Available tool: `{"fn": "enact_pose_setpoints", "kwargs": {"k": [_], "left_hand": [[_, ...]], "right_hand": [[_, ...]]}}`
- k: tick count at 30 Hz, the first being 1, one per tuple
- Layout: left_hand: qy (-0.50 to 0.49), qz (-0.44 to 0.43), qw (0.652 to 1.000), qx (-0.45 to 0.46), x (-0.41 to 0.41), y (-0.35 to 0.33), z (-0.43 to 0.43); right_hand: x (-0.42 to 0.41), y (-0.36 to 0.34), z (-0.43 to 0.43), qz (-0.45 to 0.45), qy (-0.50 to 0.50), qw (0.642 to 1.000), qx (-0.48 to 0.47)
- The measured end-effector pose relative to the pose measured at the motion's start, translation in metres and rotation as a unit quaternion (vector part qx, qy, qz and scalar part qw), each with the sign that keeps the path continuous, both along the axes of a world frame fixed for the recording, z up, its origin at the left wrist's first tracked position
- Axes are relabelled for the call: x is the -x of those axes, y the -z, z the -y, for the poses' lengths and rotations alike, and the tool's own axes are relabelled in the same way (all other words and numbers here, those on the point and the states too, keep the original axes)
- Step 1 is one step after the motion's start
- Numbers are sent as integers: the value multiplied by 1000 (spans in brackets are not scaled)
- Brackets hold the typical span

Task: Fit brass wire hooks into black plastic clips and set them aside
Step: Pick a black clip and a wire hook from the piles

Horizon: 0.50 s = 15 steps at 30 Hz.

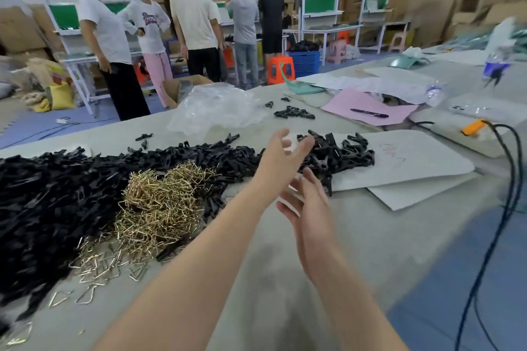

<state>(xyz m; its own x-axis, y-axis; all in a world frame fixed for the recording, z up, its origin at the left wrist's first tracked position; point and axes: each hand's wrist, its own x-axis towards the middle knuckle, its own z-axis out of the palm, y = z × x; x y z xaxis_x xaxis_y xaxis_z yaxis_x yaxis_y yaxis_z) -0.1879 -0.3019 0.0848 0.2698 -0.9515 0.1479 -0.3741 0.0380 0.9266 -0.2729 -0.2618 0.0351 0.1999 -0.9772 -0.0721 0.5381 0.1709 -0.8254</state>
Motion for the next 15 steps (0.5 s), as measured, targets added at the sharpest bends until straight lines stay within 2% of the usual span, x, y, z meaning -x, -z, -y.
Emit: {"fn": "enact_pose_setpoints", "kwargs": {"k": [5,9,11,12,15], "left_hand": [[-51,45,997,32,-55,33,-78],[-145,158,976,25,-117,58,-172],[-218,239,946,22,-144,70,-220],[-262,290,920,11,-156,75,-242],[-380,423,820,-66,-187,89,-297]], "right_hand": [[-43,-1,-33,-36,-68,996,41],[-93,9,-80,-90,-120,985,89],[-118,15,-106,-127,-150,971,134],[-130,17,-118,-145,-164,963,155],[-164,25,-147,-178,-196,946,185]]}}
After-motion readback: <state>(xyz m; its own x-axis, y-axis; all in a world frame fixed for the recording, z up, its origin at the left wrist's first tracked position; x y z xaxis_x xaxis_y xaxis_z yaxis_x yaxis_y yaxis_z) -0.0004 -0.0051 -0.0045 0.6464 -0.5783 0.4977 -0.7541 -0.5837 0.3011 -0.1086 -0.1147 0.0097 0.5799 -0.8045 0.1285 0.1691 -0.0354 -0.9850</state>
